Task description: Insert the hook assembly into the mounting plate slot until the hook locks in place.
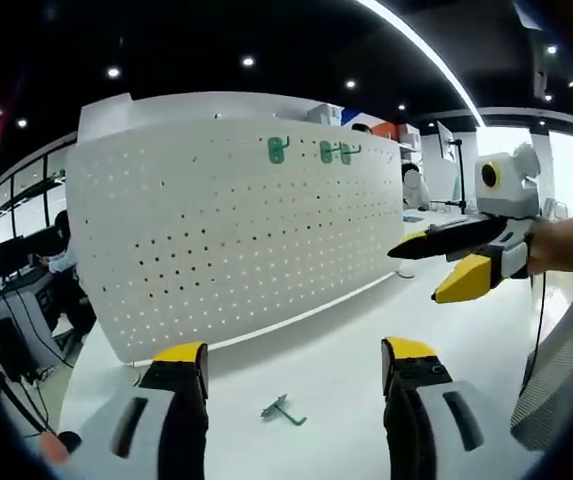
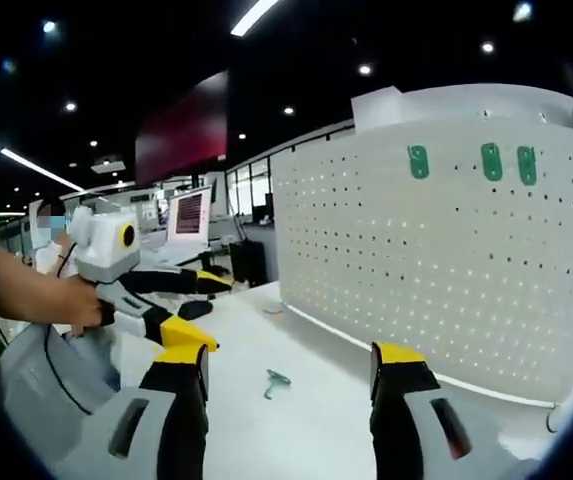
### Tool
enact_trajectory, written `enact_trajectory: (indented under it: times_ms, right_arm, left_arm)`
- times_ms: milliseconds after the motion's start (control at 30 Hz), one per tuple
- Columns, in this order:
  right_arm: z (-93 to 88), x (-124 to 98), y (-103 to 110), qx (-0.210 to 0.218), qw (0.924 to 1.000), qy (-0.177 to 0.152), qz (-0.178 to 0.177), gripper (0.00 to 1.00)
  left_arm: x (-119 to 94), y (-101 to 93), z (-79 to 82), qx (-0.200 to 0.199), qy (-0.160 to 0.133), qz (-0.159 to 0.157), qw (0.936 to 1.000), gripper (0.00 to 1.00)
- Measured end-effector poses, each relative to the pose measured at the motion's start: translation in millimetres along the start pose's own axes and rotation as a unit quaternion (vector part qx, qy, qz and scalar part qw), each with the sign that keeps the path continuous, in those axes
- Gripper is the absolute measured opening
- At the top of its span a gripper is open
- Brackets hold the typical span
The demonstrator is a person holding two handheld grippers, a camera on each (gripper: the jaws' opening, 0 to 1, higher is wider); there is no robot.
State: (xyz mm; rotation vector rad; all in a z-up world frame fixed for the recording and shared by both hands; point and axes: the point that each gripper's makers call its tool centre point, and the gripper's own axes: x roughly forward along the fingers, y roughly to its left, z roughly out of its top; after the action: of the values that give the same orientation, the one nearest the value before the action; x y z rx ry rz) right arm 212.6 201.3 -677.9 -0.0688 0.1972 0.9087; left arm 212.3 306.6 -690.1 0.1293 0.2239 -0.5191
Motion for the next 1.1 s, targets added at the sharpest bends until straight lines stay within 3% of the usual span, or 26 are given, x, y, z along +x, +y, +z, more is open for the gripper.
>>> enact_trajectory:
  times_ms: [233,533,1100]
  right_arm:
    - [-8.0,15,-2,-0.014,0.9997,0.016,0.012,0.52]
    - [-24.4,39,-3,-0.016,0.9985,0.043,0.029,0.5]
    - [-53.4,75,-6,-0.032,0.9947,0.083,0.05,0.35]
  left_arm:
    - [-6,-1.1,1.6,0.002,-0.002,-0.001,1.0,0.72]
    - [-4,-1.9,-6.5,-0.005,0.002,-0.002,1.0,0.71]
    - [0,-12.0,-14.2,-0.003,0.008,-0.017,0.9998,0.7]
